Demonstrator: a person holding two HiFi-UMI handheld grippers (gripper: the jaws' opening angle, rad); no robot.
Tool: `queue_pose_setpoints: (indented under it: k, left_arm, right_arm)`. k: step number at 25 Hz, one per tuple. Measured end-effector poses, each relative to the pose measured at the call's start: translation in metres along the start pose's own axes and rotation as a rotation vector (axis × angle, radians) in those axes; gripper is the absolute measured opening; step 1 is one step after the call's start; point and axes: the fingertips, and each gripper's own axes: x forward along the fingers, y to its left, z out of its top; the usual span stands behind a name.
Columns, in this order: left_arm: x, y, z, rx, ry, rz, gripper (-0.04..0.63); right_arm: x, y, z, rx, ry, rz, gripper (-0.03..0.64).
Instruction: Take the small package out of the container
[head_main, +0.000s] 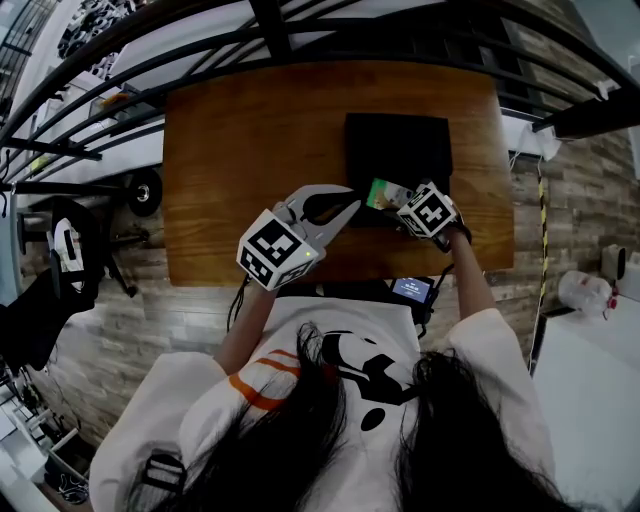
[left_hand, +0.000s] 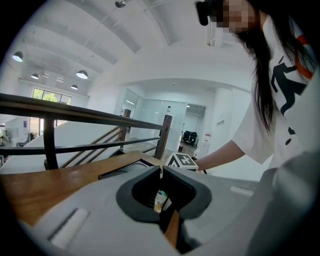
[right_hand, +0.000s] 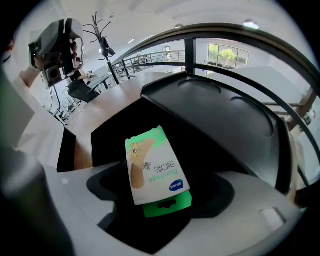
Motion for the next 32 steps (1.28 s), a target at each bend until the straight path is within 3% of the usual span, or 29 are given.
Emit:
queue_pose_setpoints:
  k: [3,9,14,17,21,28,32]
  left_arm:
    - [0.001,0.001,0.001,0.000,0.001,-0.002,0.000]
    - [0.001,0.000,-0.002,-0.003,0.021,-0.009,0.003]
    - [0.009,0.001,-0.024,0.028,0.090,-0.043,0.060]
    - [0.019,0.008,-0.045,0.114,0.157,-0.068,0.096]
    - [0.035,0.013,-0.070,0.237,0.219,-0.126,0.155]
    - [0.059,-0.011,-0.111,0.343,0.321,-0.335,0.213]
    - [0.068,-0.028,-0.134,0.429,0.410,-0.378,0.255]
  right_arm:
    - [-0.001,0.000,0.001,0.052,0.004,0.017,0.396]
    - [-0.014,-0.003,0.010,0.314,-0.067,0.138,0.374]
    - [-0.026,0.000,0.020,0.431,-0.109,0.250,0.372]
    - [-0.032,0.008,0.026,0.461,-0.111,0.327,0.371]
    - [-0.034,0.027,0.019,0.457,-0.041,0.417,0.371]
    - [-0.041,0.042,0.015,0.499,-0.038,0.502,0.368]
    - [-0.044,0.049,0.017,0.515,-0.048,0.539,0.368]
